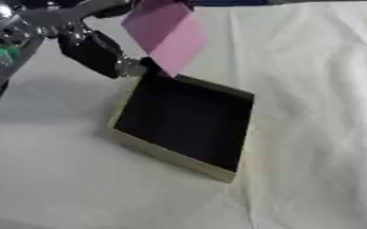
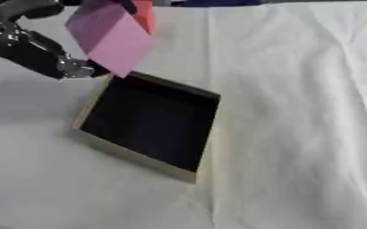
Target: Pick up objects on the table and place them in the box.
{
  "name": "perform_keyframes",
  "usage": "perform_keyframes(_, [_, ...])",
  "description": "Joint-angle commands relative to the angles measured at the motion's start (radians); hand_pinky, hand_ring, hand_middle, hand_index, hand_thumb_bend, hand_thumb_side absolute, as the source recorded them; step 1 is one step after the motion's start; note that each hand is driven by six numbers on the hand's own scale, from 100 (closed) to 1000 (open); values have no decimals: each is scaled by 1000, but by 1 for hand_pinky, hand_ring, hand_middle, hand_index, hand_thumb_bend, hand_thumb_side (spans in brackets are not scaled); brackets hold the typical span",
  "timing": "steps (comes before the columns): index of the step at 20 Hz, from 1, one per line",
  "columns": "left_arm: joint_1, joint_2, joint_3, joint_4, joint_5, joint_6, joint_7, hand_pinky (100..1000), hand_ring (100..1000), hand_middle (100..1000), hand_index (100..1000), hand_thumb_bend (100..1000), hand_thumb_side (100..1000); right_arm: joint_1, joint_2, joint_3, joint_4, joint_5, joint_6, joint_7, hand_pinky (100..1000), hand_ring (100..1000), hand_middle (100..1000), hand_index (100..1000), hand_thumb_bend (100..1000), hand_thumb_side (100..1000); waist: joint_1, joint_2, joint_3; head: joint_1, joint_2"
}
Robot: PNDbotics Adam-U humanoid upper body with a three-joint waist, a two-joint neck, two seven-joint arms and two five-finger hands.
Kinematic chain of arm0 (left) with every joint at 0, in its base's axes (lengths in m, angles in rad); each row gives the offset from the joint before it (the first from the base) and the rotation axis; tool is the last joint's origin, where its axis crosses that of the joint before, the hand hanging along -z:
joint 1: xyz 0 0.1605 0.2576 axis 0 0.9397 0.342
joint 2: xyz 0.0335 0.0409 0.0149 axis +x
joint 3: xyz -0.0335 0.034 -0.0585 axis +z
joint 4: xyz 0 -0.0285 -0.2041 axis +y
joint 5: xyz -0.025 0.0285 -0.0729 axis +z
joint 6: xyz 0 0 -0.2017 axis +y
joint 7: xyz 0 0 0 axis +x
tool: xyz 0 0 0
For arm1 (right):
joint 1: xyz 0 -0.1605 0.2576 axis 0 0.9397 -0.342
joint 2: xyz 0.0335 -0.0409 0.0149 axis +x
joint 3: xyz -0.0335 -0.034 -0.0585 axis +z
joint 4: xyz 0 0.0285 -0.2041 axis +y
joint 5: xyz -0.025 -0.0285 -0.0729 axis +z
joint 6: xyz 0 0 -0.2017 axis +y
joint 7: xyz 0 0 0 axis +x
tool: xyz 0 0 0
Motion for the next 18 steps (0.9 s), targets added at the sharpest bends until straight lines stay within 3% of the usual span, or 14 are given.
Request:
perform_keyframes(1, [-4,-3,-20,-14,-19,-23,-7,496,408,356,472,403,100,-6,-19,-11,-17,-10,2,-7,818,794,680,729,100,639,-4,-15,2,1,-5])
perform_keyframes(2, [0,-7,-26,-14,-23,-26,-9,496,409,356,473,328,100,-4,-19,-12,-16,-13,2,-9,818,794,680,729,100,647,-4,-14,3,1,-8])
perform_keyframes(9, [33,-26,-58,-14,-24,-65,-16,498,415,361,477,310,100,0,-23,-17,-9,-33,2,-16,817,795,678,728,100,646,-6,-6,3,3,-18])
perform_keyframes(16, [44,-40,-90,-14,-35,-84,-103,514,434,381,498,308,100,1,-24,-17,-7,-40,-1,-19,817,795,676,727,100,647,-3,-2,-4,0,-15])
perform_keyframes(17, [45,-43,-93,-14,-34,-80,-116,516,436,383,501,350,100,1,-24,-17,-7,-42,-1,-20,817,795,676,727,100,639,-2,-1,-5,-1,-15])
perform_keyframes(18, [47,-47,-95,-14,-34,-74,-128,516,437,385,502,298,100,2,-24,-18,-7,-43,0,-21,816,795,675,726,100,647,-2,0,-6,-1,-15])
